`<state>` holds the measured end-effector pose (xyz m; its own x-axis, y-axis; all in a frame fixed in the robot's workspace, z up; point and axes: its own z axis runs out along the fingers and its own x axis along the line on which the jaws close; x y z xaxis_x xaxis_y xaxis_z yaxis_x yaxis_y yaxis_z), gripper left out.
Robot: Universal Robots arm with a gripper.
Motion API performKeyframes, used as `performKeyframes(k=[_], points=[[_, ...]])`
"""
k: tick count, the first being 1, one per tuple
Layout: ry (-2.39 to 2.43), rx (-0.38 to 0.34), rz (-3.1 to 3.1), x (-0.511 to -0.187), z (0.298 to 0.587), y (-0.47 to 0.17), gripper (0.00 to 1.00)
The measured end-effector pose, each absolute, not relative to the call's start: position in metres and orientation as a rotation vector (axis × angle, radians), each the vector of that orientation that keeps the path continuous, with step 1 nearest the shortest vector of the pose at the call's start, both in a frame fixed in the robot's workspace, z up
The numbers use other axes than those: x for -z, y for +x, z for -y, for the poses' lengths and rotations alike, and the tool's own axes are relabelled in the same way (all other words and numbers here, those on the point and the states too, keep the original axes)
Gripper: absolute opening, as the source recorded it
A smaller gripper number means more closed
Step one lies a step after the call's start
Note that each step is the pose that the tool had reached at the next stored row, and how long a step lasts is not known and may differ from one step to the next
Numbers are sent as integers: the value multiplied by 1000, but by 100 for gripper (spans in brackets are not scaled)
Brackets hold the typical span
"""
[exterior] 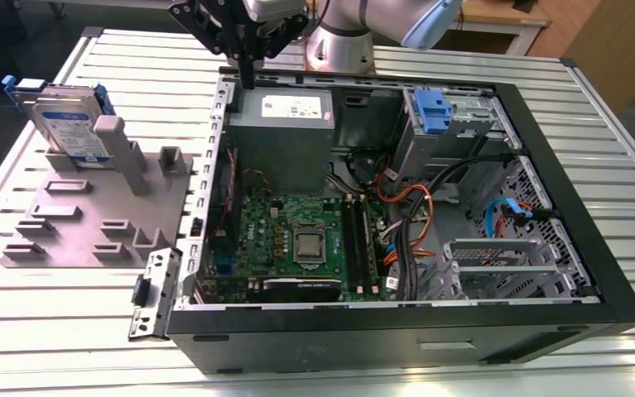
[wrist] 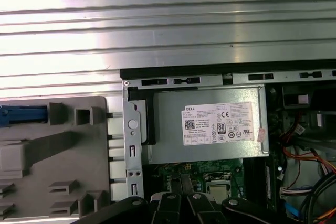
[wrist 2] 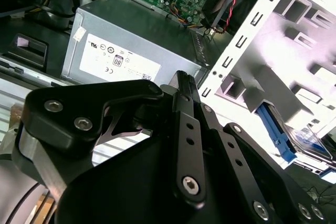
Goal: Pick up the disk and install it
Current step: 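Reach for the disk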
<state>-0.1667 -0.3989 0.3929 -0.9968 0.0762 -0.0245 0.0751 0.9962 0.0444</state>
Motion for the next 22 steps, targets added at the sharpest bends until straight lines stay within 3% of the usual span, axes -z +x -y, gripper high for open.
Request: performKeyframes(k=[22], points=[[118, -68, -3113, -393, 399, -175, 11]])
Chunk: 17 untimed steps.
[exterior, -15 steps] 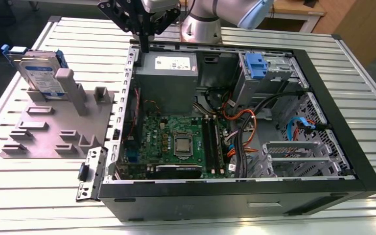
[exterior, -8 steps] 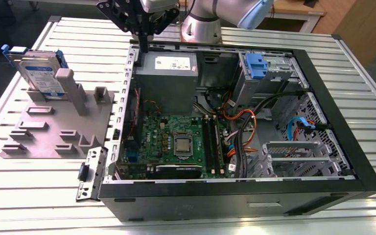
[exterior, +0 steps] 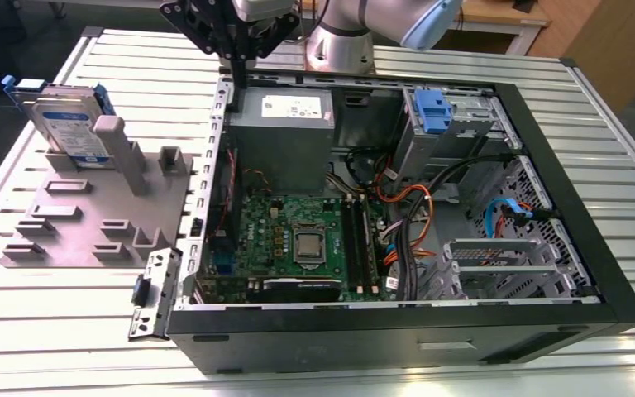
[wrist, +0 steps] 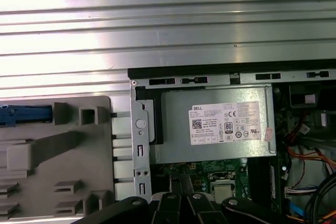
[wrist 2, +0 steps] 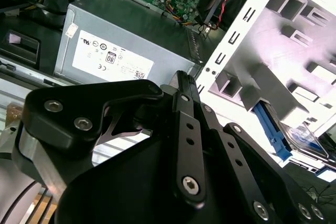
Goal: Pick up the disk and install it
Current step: 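Reach for the disk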
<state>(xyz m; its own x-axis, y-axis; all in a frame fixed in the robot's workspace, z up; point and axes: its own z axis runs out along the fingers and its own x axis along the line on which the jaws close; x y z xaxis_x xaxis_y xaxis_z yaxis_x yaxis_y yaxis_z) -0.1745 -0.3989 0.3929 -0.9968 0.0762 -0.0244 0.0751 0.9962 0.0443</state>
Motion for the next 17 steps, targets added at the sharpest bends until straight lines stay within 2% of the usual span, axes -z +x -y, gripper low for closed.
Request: performKeyframes(k=[17], points=[[118, -68, -3112, -393, 399, -180, 11]])
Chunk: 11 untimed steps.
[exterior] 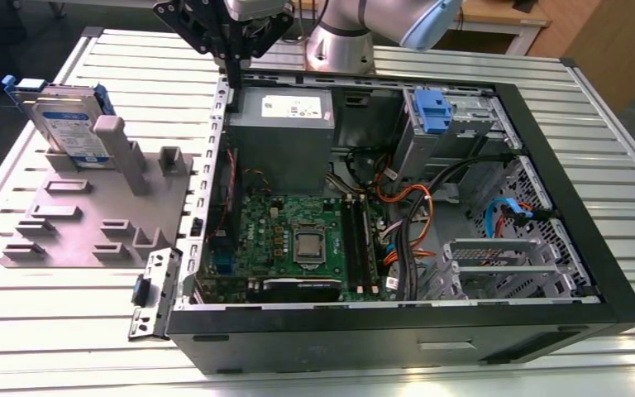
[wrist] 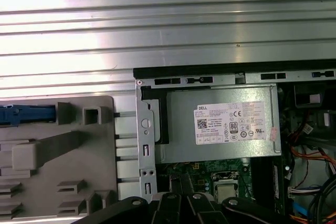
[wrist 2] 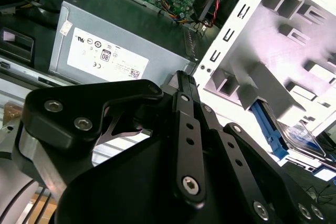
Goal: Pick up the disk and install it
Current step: 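Reach for the disk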
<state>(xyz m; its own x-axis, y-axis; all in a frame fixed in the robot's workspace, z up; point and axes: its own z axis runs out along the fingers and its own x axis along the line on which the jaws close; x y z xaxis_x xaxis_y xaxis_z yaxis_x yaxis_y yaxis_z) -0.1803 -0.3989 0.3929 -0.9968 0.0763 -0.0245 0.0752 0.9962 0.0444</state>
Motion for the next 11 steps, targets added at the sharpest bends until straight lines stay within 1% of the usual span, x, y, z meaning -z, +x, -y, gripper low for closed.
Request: performKeyframes(k=[11], points=[[118, -68, -3113, -393, 399, -181, 11]])
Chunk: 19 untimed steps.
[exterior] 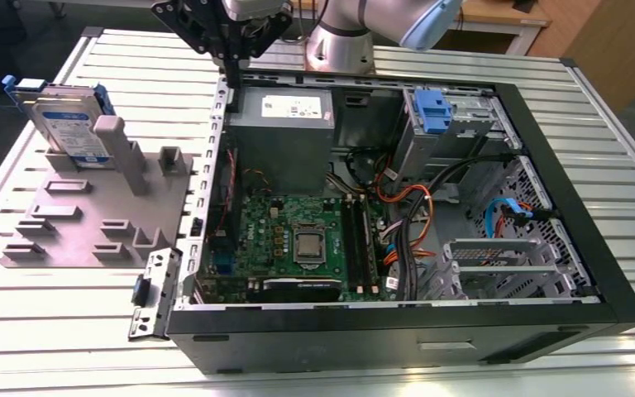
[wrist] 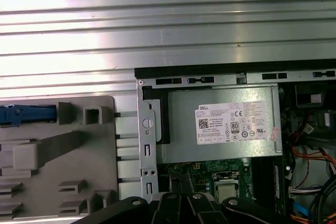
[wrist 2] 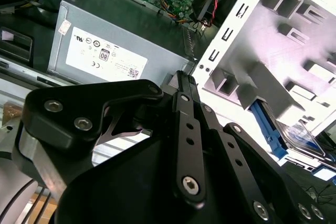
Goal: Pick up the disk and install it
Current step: 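Reach for the disk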
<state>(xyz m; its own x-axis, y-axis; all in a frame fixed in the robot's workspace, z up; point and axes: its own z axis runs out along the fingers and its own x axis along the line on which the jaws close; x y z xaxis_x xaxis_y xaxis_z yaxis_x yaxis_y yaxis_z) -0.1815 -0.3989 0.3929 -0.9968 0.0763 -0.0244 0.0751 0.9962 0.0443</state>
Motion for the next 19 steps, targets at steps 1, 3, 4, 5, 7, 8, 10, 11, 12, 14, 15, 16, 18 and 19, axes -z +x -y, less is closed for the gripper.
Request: performKeyframes(k=[1, 3, 4, 5, 7, 8, 10, 11, 12, 14, 15, 16, 18, 19], points=[[118, -68, -3112, -393, 399, -182, 11], [118, -68, -3113, -393, 399, -184, 11], [118, -68, -3113, -393, 399, -185, 11], [118, -68, -3112, -393, 399, -186, 11], [118, -68, -3112, -393, 399, -188, 11], [118, -68, -3112, -393, 399, -189, 11], [118, -68, -3113, -393, 399, -189, 11], [118, -68, -3113, -393, 399, -189, 11], [118, -68, -3113, -393, 399, -189, 11], [118, -68, -3113, -393, 399, -189, 11], [118, -68, -3113, -393, 399, -189, 11], [118, -68, -3113, -392, 399, -190, 11], [118, -68, -3112, -392, 399, -190, 11], [118, -68, -3112, -392, 399, -190, 11]])
